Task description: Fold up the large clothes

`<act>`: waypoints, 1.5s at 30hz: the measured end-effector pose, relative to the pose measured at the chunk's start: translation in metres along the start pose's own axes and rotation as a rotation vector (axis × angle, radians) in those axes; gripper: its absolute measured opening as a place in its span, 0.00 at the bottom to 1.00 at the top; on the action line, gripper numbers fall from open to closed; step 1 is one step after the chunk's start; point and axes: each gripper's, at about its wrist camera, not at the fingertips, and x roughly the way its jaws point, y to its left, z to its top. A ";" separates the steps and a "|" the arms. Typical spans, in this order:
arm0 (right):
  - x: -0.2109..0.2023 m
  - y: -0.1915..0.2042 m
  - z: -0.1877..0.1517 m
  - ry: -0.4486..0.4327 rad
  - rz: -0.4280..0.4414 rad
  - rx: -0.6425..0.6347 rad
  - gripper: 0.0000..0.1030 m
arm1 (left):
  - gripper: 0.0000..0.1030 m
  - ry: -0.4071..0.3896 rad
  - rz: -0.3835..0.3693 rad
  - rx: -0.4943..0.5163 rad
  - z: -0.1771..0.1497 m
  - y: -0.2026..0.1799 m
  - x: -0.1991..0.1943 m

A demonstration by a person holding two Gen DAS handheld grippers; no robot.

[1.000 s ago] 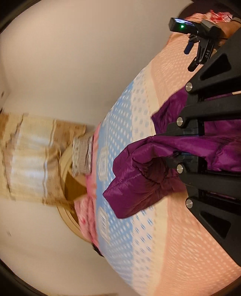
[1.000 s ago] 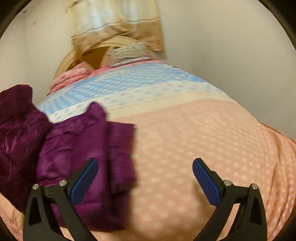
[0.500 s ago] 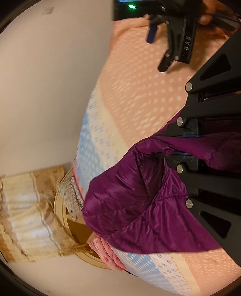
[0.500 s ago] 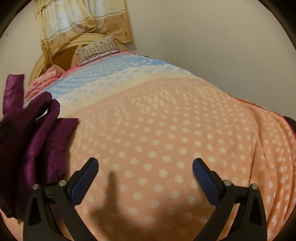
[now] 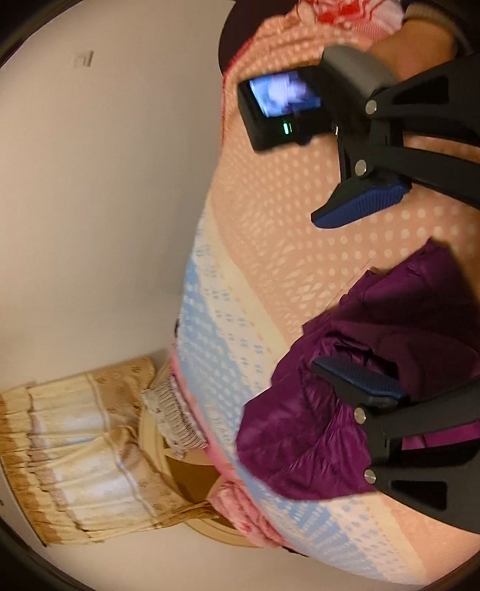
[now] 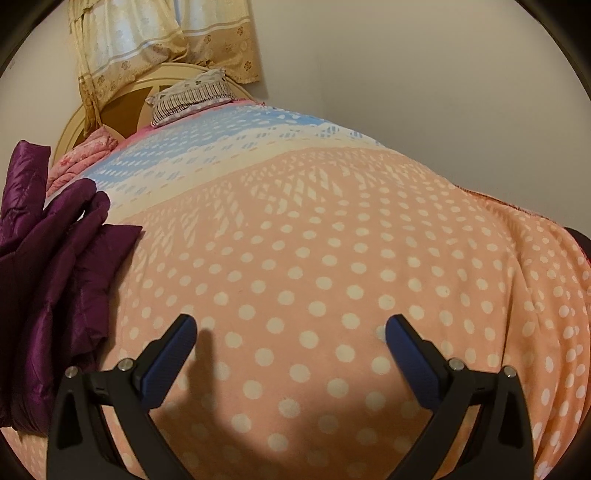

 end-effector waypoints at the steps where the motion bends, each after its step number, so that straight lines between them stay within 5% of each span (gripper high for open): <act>1: 0.000 0.000 0.002 0.012 0.003 0.003 1.00 | 0.72 -0.016 0.009 -0.008 0.002 0.008 -0.010; 4: -0.005 0.005 0.012 0.027 0.030 0.011 0.83 | 0.76 -0.009 0.127 -0.067 -0.001 0.053 -0.021; 12: -0.056 0.095 0.076 -0.119 0.112 -0.102 0.82 | 0.77 0.101 0.402 -0.399 -0.038 0.209 0.008; 16: -0.088 0.157 0.108 -0.184 0.164 -0.157 0.83 | 0.81 0.163 0.408 -0.599 -0.063 0.256 0.031; 19: -0.096 0.212 0.122 -0.178 0.217 -0.206 0.84 | 0.83 0.206 0.394 -0.652 -0.074 0.267 0.045; 25: -0.041 0.274 0.121 -0.082 0.168 -0.264 0.81 | 0.84 0.222 0.361 -0.718 -0.079 0.279 0.061; 31: 0.012 0.229 0.097 -0.025 0.032 -0.212 0.78 | 0.84 0.211 0.360 -0.675 -0.072 0.278 0.083; 45: 0.040 0.166 0.066 0.005 0.097 -0.081 0.78 | 0.86 0.198 0.308 -0.532 -0.057 0.223 0.139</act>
